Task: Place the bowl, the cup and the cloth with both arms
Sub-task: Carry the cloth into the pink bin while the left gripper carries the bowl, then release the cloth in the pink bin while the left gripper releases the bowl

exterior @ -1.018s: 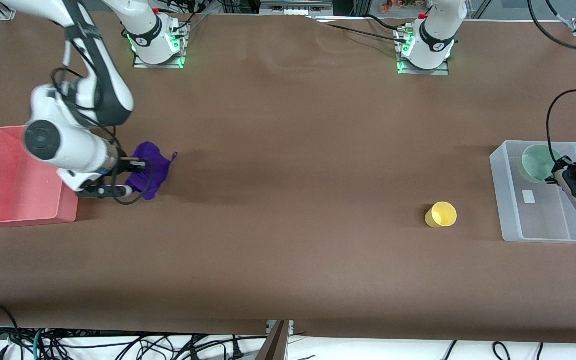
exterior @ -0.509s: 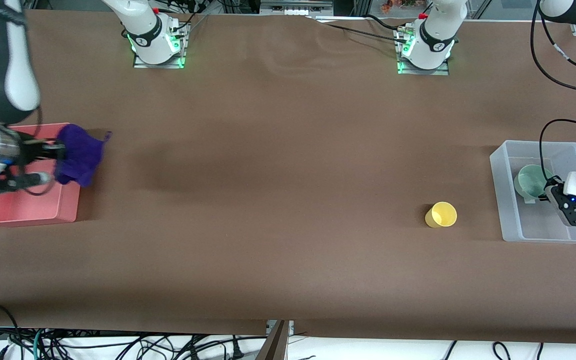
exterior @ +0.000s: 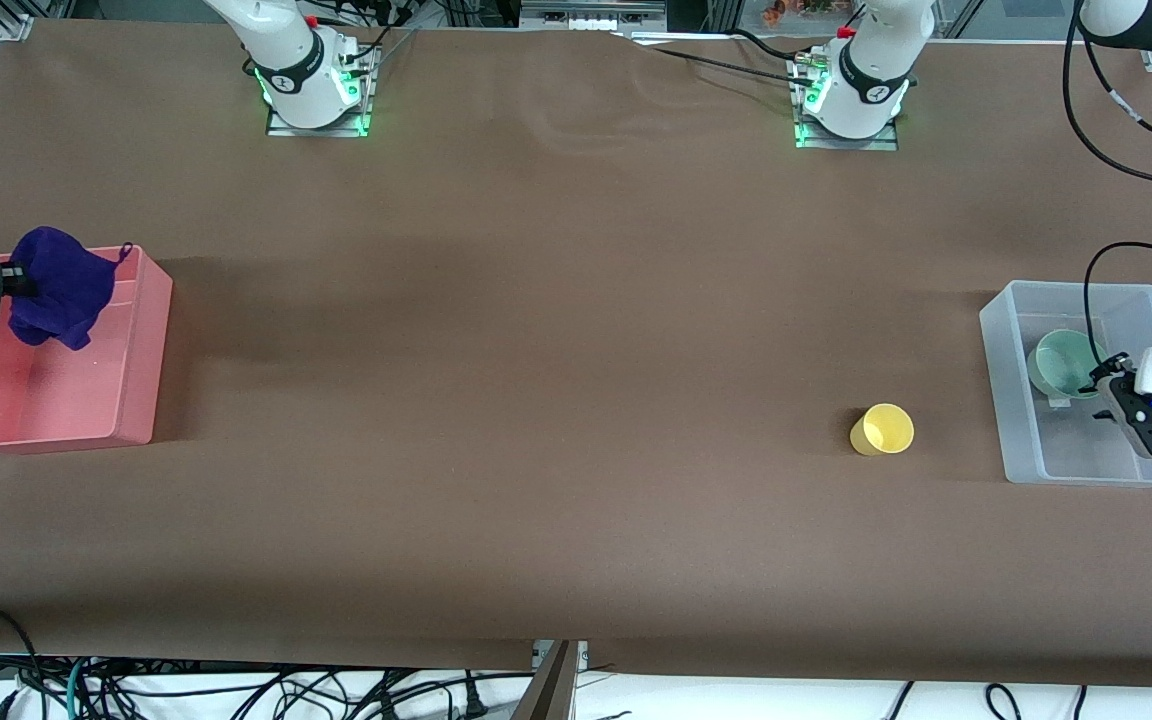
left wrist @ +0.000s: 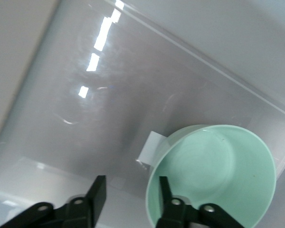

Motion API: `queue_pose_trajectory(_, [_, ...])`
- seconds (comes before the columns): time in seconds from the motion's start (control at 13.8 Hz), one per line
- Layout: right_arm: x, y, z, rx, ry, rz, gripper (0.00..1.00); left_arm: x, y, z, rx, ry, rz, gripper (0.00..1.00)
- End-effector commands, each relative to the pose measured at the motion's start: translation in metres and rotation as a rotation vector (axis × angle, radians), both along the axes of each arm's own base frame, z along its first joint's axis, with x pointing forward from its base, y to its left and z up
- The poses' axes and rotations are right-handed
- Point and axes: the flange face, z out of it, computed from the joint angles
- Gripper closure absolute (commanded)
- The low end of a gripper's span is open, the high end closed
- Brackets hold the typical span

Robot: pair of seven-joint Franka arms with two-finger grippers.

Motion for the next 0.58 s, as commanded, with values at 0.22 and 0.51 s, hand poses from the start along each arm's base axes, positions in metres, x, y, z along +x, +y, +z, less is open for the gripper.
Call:
queue_pose_trajectory(0.22, [-0.003,-0.041,-0.029,-0.049,-0.022,0.04,1.0,0.018,-0.088,0.126,0.039,0.054,-0.009,0.0])
queue_pose_trajectory(0.51, [-0.003,-0.054,-0.064,-0.053,-0.009,0.043,1.0,0.031,-0.187,0.126,0.037,0.104,0.167,0.0])
